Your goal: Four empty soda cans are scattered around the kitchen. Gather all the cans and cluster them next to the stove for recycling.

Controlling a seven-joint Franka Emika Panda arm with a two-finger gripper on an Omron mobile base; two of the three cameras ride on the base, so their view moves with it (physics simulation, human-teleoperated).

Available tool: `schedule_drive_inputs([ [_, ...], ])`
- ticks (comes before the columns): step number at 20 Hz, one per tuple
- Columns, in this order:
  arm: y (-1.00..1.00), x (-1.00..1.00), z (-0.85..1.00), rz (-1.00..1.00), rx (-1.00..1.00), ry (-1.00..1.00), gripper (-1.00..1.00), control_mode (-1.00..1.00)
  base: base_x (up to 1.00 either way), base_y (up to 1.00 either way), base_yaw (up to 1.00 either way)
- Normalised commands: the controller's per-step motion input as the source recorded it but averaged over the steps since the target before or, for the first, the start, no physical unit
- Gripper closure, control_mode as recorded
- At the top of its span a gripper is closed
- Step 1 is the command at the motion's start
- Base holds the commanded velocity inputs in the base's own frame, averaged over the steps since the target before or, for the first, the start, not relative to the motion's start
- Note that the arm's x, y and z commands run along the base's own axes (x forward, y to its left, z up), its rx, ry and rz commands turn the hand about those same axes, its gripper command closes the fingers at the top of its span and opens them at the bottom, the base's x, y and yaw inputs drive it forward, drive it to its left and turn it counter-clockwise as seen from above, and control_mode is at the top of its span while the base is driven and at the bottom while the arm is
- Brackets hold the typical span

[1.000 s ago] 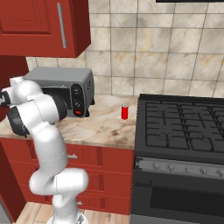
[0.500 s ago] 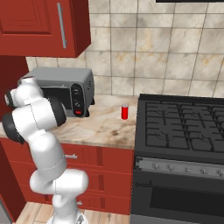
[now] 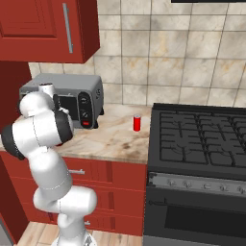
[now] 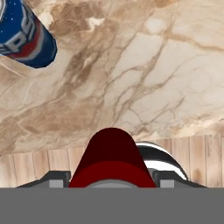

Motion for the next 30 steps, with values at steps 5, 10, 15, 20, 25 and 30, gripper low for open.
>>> schedule_drive_inputs([
  [5,-0.48,0.23,0.00,-0.08,0.00,0.00,1.00,-1.00,0.00,0.00,0.00],
  [10,-0.50,0.26,0.00,-0.10,0.00,0.01,1.00,-1.00,0.00,0.00,0.00],
  [15,-0.52,0.31,0.00,-0.12,0.00,0.02,1.00,-1.00,0.00,0.00,0.00],
  [20,-0.52,0.34,0.00,-0.13,0.00,0.02,1.00,-1.00,0.00,0.00,0.00],
  [25,-0.49,0.37,0.00,-0.10,0.00,0.00,1.00,-1.00,0.00,0.00,0.00],
  [30,-0.45,0.43,0.00,-0.07,0.00,0.00,1.00,-1.00,0.00,0.00,0.00],
])
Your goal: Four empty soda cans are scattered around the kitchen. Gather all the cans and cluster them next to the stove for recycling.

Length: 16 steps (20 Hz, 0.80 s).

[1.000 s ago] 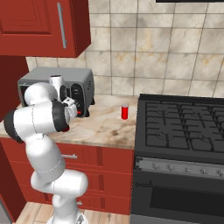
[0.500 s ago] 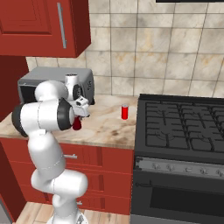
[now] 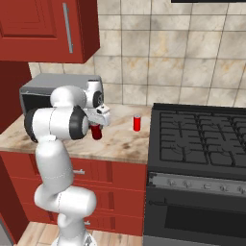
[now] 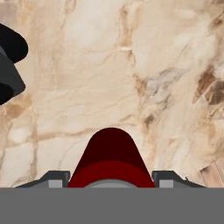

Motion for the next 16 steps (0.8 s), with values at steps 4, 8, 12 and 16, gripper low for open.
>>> schedule_drive_inputs([
  [4,-0.36,0.43,-0.02,-0.03,0.00,0.00,1.00,-1.00,0.00,0.00,0.00],
  [8,-0.33,0.38,-0.06,-0.03,0.00,0.00,1.00,-1.00,0.00,0.00,0.00],
  [12,-0.26,0.34,-0.14,0.00,-0.01,-0.01,1.00,-1.00,0.00,0.00,0.00],
  [16,-0.24,0.27,-0.20,0.00,-0.01,-0.01,1.00,-1.00,0.00,0.00,0.00],
])
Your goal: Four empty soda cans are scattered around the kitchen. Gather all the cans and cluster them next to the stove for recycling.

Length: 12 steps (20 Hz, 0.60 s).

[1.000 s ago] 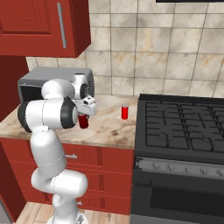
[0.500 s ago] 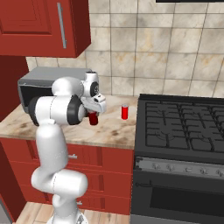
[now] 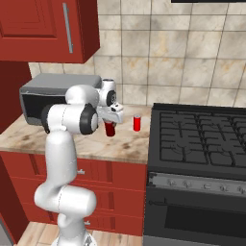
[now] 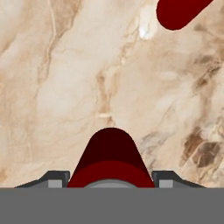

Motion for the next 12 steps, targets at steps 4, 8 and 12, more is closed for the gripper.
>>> schedule_drive_inputs([
  [4,-0.29,0.25,-0.14,0.00,-0.01,-0.01,1.00,-1.00,0.00,0.00,0.00],
  [8,-0.32,0.32,-0.13,0.00,0.00,0.00,1.00,-1.00,0.00,0.00,0.00],
  [12,-0.32,0.38,-0.14,0.00,0.00,0.00,1.00,-1.00,0.00,0.00,0.00],
])
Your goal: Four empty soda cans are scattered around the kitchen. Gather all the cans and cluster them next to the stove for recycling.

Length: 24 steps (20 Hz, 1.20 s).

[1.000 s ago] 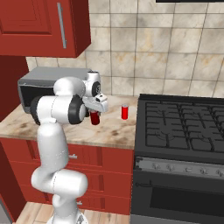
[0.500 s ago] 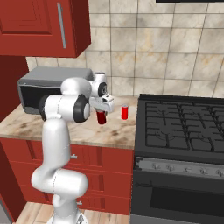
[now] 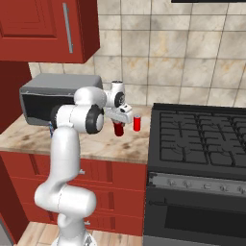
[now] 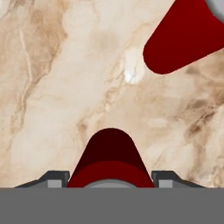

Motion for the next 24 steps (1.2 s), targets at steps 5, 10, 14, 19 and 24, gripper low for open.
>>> schedule_drive_inputs([
  [5,-0.28,0.29,-0.12,0.00,0.00,-0.01,1.00,-1.00,0.00,0.00,0.00],
  [10,-0.26,0.33,-0.09,0.00,0.00,0.00,1.00,-1.00,0.00,0.00,0.00],
  [14,-0.25,0.22,-0.12,0.00,0.00,0.00,1.00,-1.00,0.00,0.00,0.00],
  [19,-0.09,0.08,-0.21,0.00,0.00,0.00,1.00,-1.00,0.00,0.00,0.00],
  [24,0.00,0.00,-0.27,0.00,0.00,0.00,1.00,-1.00,0.00,0.00,0.00],
])
